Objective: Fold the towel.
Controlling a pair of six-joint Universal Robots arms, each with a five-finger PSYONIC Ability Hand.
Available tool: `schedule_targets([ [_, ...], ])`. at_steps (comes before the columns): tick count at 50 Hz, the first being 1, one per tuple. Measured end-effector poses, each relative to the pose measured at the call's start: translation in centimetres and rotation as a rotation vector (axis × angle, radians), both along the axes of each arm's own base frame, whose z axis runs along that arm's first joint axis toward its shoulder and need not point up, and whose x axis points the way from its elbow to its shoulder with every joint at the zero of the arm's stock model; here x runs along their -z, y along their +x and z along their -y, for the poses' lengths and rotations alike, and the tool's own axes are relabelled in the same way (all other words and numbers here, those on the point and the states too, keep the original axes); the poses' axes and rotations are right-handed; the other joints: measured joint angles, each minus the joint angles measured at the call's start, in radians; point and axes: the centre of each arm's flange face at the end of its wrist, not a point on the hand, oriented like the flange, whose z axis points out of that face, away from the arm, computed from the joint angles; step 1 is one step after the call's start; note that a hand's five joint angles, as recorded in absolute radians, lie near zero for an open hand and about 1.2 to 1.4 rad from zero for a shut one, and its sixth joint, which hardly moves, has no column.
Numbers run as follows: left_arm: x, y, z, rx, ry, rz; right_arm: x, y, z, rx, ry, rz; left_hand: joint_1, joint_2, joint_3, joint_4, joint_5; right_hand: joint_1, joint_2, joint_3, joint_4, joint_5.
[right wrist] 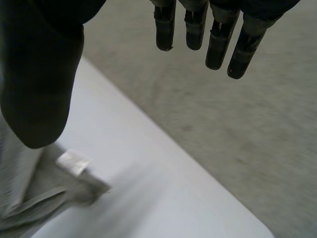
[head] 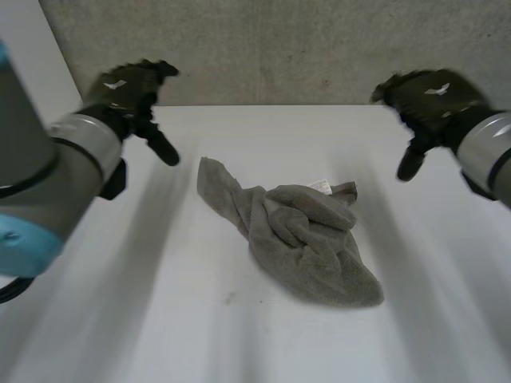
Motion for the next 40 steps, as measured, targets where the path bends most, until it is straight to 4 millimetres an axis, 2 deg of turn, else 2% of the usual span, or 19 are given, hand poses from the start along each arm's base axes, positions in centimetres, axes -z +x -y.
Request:
schedule_targets([
  [8, 7.3, -4.4, 5.0, 0.194, 0.014, 0.083, 4.5, 5.1, 0.4, -0.176, 0.102, -0.041, 0.046, 0.04, 0.04, 0.039, 0.023, 0.0, 0.0, 0.0, 0.0, 0.0],
  [15, 12.7, -6.3, 8.0, 0.24, -0.019, 0.186, 8.4, 8.5, 2.4, -0.205, 0.18, 0.038, 0.1, 0.093, 0.092, 0.092, 0.077, 0.019, 0.006, 0.009, 0.002, 0.014],
  [19, 15.8, -7.0, 9.3, 0.248, -0.037, 0.228, 10.9, 10.1, 3.7, -0.202, 0.217, 0.074, 0.148, 0.142, 0.139, 0.138, 0.124, 0.112, 0.088, 0.103, 0.084, 0.127],
  [24, 17.9, -7.5, 10.1, 0.262, -0.052, 0.247, 13.2, 11.2, 4.7, -0.181, 0.237, 0.071, 0.235, 0.229, 0.229, 0.222, 0.206, 0.286, 0.269, 0.282, 0.263, 0.302],
  [27, 18.9, -7.9, 10.3, 0.284, -0.06, 0.256, 14.3, 11.4, 5.1, -0.154, 0.239, 0.054, 0.369, 0.361, 0.356, 0.357, 0.34, 0.494, 0.482, 0.486, 0.468, 0.489],
  [30, 19.5, -8.1, 10.5, 0.302, -0.067, 0.266, 14.8, 11.4, 5.3, -0.131, 0.236, 0.034, 0.427, 0.419, 0.419, 0.419, 0.399, 0.809, 0.796, 0.784, 0.767, 0.796],
  [34, 19.8, -8.3, 10.6, 0.314, -0.076, 0.279, 14.8, 11.2, 5.3, -0.122, 0.23, 0.014, 0.526, 0.513, 0.512, 0.513, 0.493, 1.067, 1.046, 1.039, 1.033, 1.066],
  [38, 20.0, -8.3, 10.7, 0.318, -0.086, 0.291, 13.9, 10.8, 5.1, -0.12, 0.221, -0.001, 0.732, 0.717, 0.715, 0.718, 0.699, 1.079, 1.062, 1.075, 1.074, 1.093],
  [40, 20.1, -8.4, 10.8, 0.319, -0.091, 0.297, 12.6, 10.4, 4.9, -0.119, 0.209, -0.001, 0.866, 0.863, 0.851, 0.855, 0.833, 1.079, 1.062, 1.075, 1.075, 1.093],
])
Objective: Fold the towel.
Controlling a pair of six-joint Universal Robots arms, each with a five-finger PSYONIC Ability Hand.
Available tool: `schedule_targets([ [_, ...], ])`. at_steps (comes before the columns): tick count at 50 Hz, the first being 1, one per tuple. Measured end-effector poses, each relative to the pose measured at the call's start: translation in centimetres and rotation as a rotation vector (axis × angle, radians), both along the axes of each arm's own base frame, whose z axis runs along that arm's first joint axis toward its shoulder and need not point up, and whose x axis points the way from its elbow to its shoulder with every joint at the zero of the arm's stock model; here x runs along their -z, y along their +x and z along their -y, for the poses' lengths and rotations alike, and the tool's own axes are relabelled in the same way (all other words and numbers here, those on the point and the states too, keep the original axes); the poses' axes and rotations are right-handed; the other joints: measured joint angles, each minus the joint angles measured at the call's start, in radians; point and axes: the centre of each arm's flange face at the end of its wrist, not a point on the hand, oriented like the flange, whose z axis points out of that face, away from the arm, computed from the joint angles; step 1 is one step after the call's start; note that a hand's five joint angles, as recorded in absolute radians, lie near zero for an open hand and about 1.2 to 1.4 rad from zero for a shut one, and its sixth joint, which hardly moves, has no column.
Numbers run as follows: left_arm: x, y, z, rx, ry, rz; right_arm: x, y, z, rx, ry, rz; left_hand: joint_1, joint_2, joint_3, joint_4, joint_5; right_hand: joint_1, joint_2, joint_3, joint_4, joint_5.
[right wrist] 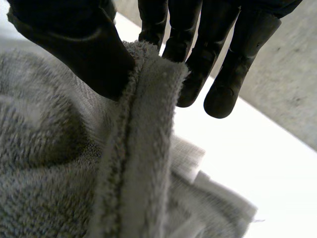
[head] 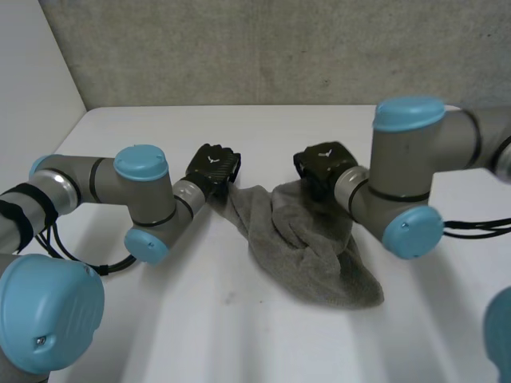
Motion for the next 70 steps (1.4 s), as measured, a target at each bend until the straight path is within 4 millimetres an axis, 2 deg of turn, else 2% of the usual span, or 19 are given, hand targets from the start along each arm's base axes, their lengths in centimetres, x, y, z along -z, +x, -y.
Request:
schedule_targets([
  [4, 0.1, 0.0, 0.2, 0.001, -0.013, 0.011, -2.8, -0.8, -0.3, 0.001, -0.035, 0.021, 0.094, 0.114, 0.118, 0.119, 0.106, 0.0, 0.0, 0.0, 0.0, 0.0],
  [8, -0.1, 0.0, 0.4, 0.002, -0.042, 0.033, -7.4, -1.9, -0.7, 0.0, -0.113, 0.075, 0.119, 0.153, 0.161, 0.161, 0.138, 0.0, 0.0, 0.0, 0.0, 0.0],
  [10, -1.0, 0.1, 0.7, -0.005, -0.078, 0.049, -11.3, -3.0, -1.2, -0.002, -0.192, 0.128, 0.126, 0.159, 0.169, 0.169, 0.143, 0.003, 0.0, 0.0, 0.0, 0.0],
  [14, -4.1, 0.7, 1.4, -0.039, -0.146, 0.05, -16.3, -4.4, -2.2, -0.001, -0.305, 0.201, 0.128, 0.163, 0.174, 0.173, 0.146, 0.003, 0.0, 0.0, 0.0, 0.0],
  [16, -7.8, 1.7, 1.9, -0.096, -0.203, 0.027, -19.4, -5.4, -3.2, 0.0, -0.381, 0.251, 0.129, 0.164, 0.175, 0.174, 0.146, 0.004, 0.0, 0.0, 0.0, 0.0],
  [19, -12.2, 3.2, 1.9, -0.17, -0.25, -0.016, -22.2, -6.3, -4.3, 0.006, -0.451, 0.295, 0.131, 0.165, 0.175, 0.174, 0.147, 0.004, 0.0, 0.003, 0.0, 0.0],
  [22, -18.3, 5.4, 0.9, -0.262, -0.295, -0.106, -25.3, -7.8, -5.8, 0.024, -0.533, 0.333, 0.131, 0.166, 0.176, 0.175, 0.151, 0.004, 0.0, 0.006, 0.0, 0.0],
  [25, -24.6, 8.3, -1.5, -0.336, -0.33, -0.237, -28.5, -9.6, -7.8, 0.047, -0.624, 0.363, 0.131, 0.166, 0.177, 0.175, 0.152, 0.004, 0.0, 0.006, 0.0, 0.0],
  [28, -28.2, 10.1, -3.7, -0.362, -0.351, -0.325, -30.7, -11.0, -9.6, 0.063, -0.695, 0.382, 0.133, 0.166, 0.177, 0.175, 0.152, 0.004, 0.0, 0.006, 0.0, 0.0],
  [30, -31.5, 12.0, -6.4, -0.372, -0.383, -0.413, -32.7, -12.2, -11.4, 0.079, -0.767, 0.397, 0.135, 0.166, 0.177, 0.175, 0.152, 0.004, 0.0, 0.006, 0.0, 0.0],
  [35, -35.3, 14.8, -11.1, -0.369, -0.445, -0.519, -35.1, -13.9, -13.8, 0.107, -0.865, 0.409, 0.135, 0.167, 0.177, 0.175, 0.152, 0.004, 0.0, 0.006, 0.0, 0.0],
  [39, -35.4, 15.7, -12.8, -0.351, -0.447, -0.524, -35.2, -14.2, -14.0, 0.116, -0.855, 0.392, 0.135, 0.167, 0.177, 0.175, 0.152, 0.004, 0.001, 0.006, 0.0, 0.0],
  [43, -33.9, 15.8, -13.5, -0.326, -0.397, -0.492, -33.4, -13.8, -13.0, 0.104, -0.749, 0.349, 0.136, 0.167, 0.177, 0.175, 0.152, 0.004, 0.0, 0.006, 0.0, 0.0],
  [51, -26.7, 15.1, -13.5, -0.295, -0.178, -0.376, -25.7, -12.0, -9.4, 0.044, -0.391, 0.192, 0.136, 0.167, 0.177, 0.175, 0.152, 0.004, 0.001, 0.01, 0.0, 0.0],
  [58, -18.1, 13.9, -10.1, -0.301, 0.049, -0.271, -17.1, -10.1, -4.9, 0.002, -0.157, 0.0, 0.136, 0.167, 0.177, 0.175, 0.152, 0.004, 0.0, 0.01, 0.0, 0.0],
  [62, -13.8, 12.6, -6.3, -0.307, 0.127, -0.238, -12.6, -8.2, -1.5, 0.002, -0.098, -0.069, 0.136, 0.167, 0.177, 0.175, 0.152, 0.004, 0.0, 0.011, 0.0, 0.0],
  [65, -13.3, 11.9, -3.9, -0.307, 0.112, -0.25, -11.2, -7.0, 0.5, 0.019, -0.126, -0.073, 0.136, 0.167, 0.178, 0.175, 0.152, 0.005, 0.0, 0.011, 0.0, 0.0],
  [67, -14.3, 11.4, -2.1, -0.304, 0.067, -0.278, -11.1, -6.0, 2.1, 0.037, -0.189, -0.046, 0.136, 0.167, 0.178, 0.175, 0.152, 0.004, 0.0, 0.011, 0.0, 0.0],
  [70, -17.6, 10.9, -0.3, -0.301, -0.03, -0.349, -12.7, -4.9, 4.1, 0.071, -0.329, 0.055, 0.136, 0.167, 0.178, 0.175, 0.152, 0.005, 0.0, 0.011, 0.0, 0.0],
])
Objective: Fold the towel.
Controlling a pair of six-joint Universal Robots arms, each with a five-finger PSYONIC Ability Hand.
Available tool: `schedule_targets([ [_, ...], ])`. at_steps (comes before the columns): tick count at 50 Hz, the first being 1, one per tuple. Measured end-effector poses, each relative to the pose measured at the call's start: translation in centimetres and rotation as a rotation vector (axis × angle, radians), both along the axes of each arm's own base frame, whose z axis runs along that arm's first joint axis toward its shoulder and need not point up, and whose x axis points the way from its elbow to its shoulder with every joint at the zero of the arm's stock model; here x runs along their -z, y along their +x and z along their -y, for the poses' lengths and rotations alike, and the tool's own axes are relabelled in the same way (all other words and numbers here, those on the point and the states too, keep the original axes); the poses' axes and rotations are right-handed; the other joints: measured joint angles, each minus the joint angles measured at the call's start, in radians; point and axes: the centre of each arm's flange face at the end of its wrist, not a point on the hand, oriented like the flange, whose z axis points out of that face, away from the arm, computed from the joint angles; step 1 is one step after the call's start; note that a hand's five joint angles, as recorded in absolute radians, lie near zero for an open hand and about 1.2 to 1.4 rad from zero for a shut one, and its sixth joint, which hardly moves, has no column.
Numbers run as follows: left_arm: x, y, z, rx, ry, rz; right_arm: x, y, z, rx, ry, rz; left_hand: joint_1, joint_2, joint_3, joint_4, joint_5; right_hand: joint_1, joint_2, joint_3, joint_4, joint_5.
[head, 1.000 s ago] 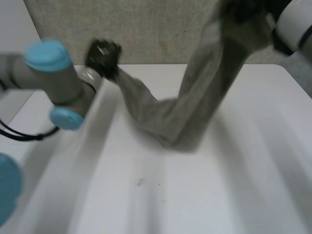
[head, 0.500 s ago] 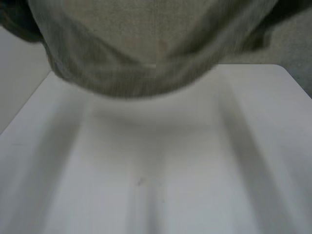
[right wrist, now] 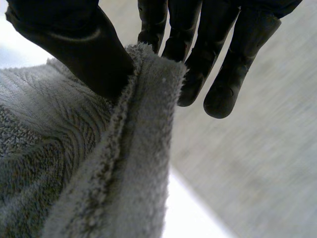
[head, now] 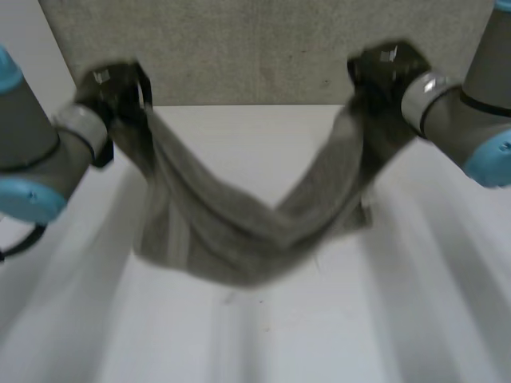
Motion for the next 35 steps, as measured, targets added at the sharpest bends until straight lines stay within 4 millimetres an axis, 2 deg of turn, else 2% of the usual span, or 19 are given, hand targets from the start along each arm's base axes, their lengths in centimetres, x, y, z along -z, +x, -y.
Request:
schedule_targets([
  [1, -1.9, 0.0, 0.3, -0.01, -0.051, -0.035, -1.3, 0.2, 0.6, 0.006, -0.068, 0.064, 0.0, 0.0, 0.0, 0.0, 0.0, 0.0, 0.0, 0.0, 0.0, 0.0],
  [2, -2.7, 0.0, 0.3, -0.015, -0.071, -0.05, -2.0, 0.2, 0.8, 0.008, -0.099, 0.095, 0.0, 0.0, 0.0, 0.0, 0.0, 0.001, 0.0, 0.0, 0.0, 0.0],
  [4, -6.8, 0.6, 0.1, -0.047, -0.167, -0.146, -5.3, 0.0, 1.0, 0.004, -0.218, 0.237, 0.0, 0.0, 0.0, 0.0, 0.0, 0.001, 0.0, 0.0, 0.0, 0.0],
  [6, -9.2, 1.2, -0.4, -0.071, -0.224, -0.221, -7.3, -0.5, 0.7, -0.008, -0.28, 0.327, 0.0, 0.0, 0.0, 0.0, 0.0, 0.001, 0.0, 0.0, 0.0, 0.0],
  [9, -10.9, 2.1, -1.1, -0.101, -0.268, -0.312, -9.0, -1.4, -0.1, -0.026, -0.316, 0.421, 0.0, 0.0, 0.0, 0.0, 0.0, 0.001, 0.0, 0.0, 0.0, 0.0],
  [11, -11.0, 2.5, -1.4, -0.113, -0.272, -0.349, -9.0, -1.8, -0.5, -0.03, -0.3, 0.438, 0.0, 0.0, 0.0, 0.0, 0.0, 0.001, 0.0, 0.0, 0.0, 0.0],
  [13, -10.0, 2.8, -1.5, -0.119, -0.249, -0.358, -8.0, -2.0, -0.9, -0.025, -0.239, 0.415, 0.0, 0.0, 0.0, 0.0, 0.0, 0.001, 0.0, 0.0, 0.0, 0.0],
  [16, -7.5, 2.9, -1.7, -0.114, -0.183, -0.33, -5.1, -2.1, -1.4, -0.013, -0.098, 0.314, 0.0, 0.0, 0.0, 0.0, 0.0, 0.001, 0.0, 0.0, 0.0, 0.0],
  [21, -0.1, 2.6, -2.7, -0.07, 0.013, -0.189, 2.2, -2.0, -3.2, -0.02, 0.172, 0.015, 0.0, 0.0, 0.0, 0.0, 0.0, 0.001, 0.0, 0.0, 0.0, 0.0],
  [23, 3.9, 2.5, -3.7, -0.05, 0.117, -0.103, 5.4, -2.1, -4.2, -0.04, 0.266, -0.114, 0.0, 0.0, 0.0, 0.0, 0.0, 0.001, 0.0, 0.0, 0.0, 0.0],
  [24, 4.8, 2.5, -4.0, -0.046, 0.14, -0.083, 6.1, -2.2, -4.4, -0.044, 0.285, -0.14, 0.0, 0.0, 0.0, 0.0, 0.0, 0.001, 0.0, 0.0, 0.0, 0.0],
  [27, 9.3, 2.7, -5.9, -0.027, 0.256, 0.036, 9.8, -2.7, -5.4, -0.06, 0.379, -0.248, 0.0, 0.0, 0.0, 0.0, 0.0, 0.001, 0.0, 0.0, 0.0, 0.0],
  [31, 12.2, 3.2, -8.1, -0.01, 0.334, 0.148, 12.4, -3.8, -6.5, -0.057, 0.461, -0.314, 0.0, 0.0, 0.0, 0.0, 0.0, 0.001, 0.0, 0.0, 0.0, 0.0],
  [34, 12.9, 3.5, -9.4, -0.002, 0.361, 0.202, 13.2, -5.0, -7.1, -0.045, 0.5, -0.348, 0.0, 0.0, 0.0, 0.0, 0.0, 0.001, 0.0, 0.0, 0.0, 0.0],
  [35, 12.9, 3.7, -10.1, -0.001, 0.366, 0.222, 13.2, -6.0, -7.4, -0.037, 0.514, -0.375, 0.0, 0.0, 0.0, 0.0, 0.0, 0.001, 0.0, 0.0, 0.0, 0.0],
])
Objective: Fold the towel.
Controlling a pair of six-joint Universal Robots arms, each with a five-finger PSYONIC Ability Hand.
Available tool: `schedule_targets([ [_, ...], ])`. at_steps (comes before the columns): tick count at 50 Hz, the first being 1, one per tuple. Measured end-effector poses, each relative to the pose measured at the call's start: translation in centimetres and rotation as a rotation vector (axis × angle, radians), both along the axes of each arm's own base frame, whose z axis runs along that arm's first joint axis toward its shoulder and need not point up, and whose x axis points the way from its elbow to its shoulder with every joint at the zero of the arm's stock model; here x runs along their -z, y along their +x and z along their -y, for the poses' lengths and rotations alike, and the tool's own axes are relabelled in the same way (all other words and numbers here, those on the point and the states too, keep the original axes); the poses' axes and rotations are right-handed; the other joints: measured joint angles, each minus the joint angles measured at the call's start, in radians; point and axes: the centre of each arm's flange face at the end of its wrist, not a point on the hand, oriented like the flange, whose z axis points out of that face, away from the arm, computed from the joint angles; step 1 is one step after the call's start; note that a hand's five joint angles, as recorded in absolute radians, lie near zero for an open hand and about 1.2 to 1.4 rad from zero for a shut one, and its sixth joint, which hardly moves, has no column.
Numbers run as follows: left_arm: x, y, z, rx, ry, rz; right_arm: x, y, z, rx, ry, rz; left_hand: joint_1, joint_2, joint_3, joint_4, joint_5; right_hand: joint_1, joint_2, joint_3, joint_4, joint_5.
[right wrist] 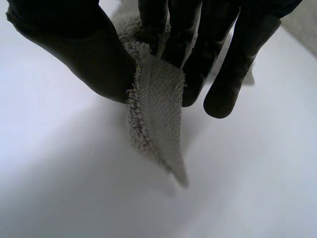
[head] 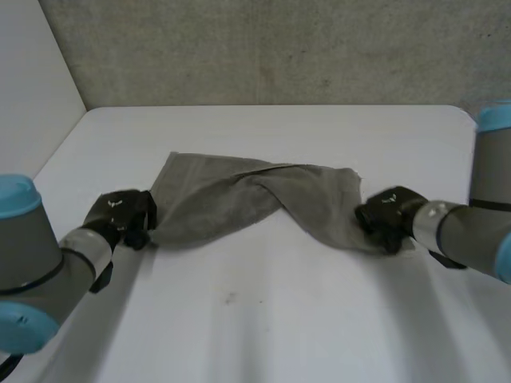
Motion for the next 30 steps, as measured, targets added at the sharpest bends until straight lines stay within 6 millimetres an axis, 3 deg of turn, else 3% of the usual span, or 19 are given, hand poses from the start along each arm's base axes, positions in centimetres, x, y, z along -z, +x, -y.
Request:
schedule_targets([
  [6, -1.6, 1.0, -2.5, -0.005, -0.006, 0.024, -1.2, -4.0, -2.3, -0.021, 0.028, -0.141, 0.0, 0.0, 0.0, 0.0, 0.0, 0.0, 0.0, 0.0, 0.0, 0.0],
  [14, -4.4, 2.0, -5.1, -0.018, -0.065, 0.007, -3.1, -7.8, -5.6, -0.103, 0.096, -0.288, 0.0, 0.0, 0.0, 0.0, 0.0, 0.0, 0.0, 0.0, 0.0, 0.0],
  [16, -4.8, 2.1, -5.6, -0.021, -0.079, 0.003, -3.7, -8.5, -6.2, -0.146, 0.11, -0.298, 0.0, 0.0, 0.0, 0.0, 0.0, -0.224, -0.228, -0.224, -0.226, -0.234],
  [17, -5.1, 2.2, -5.8, -0.022, -0.087, 0.001, -4.1, -8.7, -6.3, -0.167, 0.111, -0.294, 0.0, 0.0, 0.0, 0.0, 0.0, -0.477, -0.484, -0.45, -0.451, -0.47],
  [21, -5.2, 2.4, -6.2, -0.025, -0.097, -0.001, -5.2, -8.9, -5.8, -0.198, 0.09, -0.222, 0.0, 0.0, 0.0, 0.0, 0.0, -1.01, -1.013, -1.013, -1.014, -1.05],
  [26, -5.3, 2.4, -6.1, -0.028, -0.105, -0.001, -6.3, -8.0, -4.0, -0.171, 0.077, -0.063, 0.0, 0.0, 0.0, 0.0, 0.0, -1.078, -1.067, -1.087, -1.076, -1.093],
  [30, -5.6, 2.4, -5.8, -0.029, -0.117, -0.003, -7.1, -5.2, -1.9, -0.137, 0.095, 0.109, 0.0, 0.0, 0.0, 0.0, 0.0, -1.084, -1.067, -1.087, -1.076, -1.093],
])
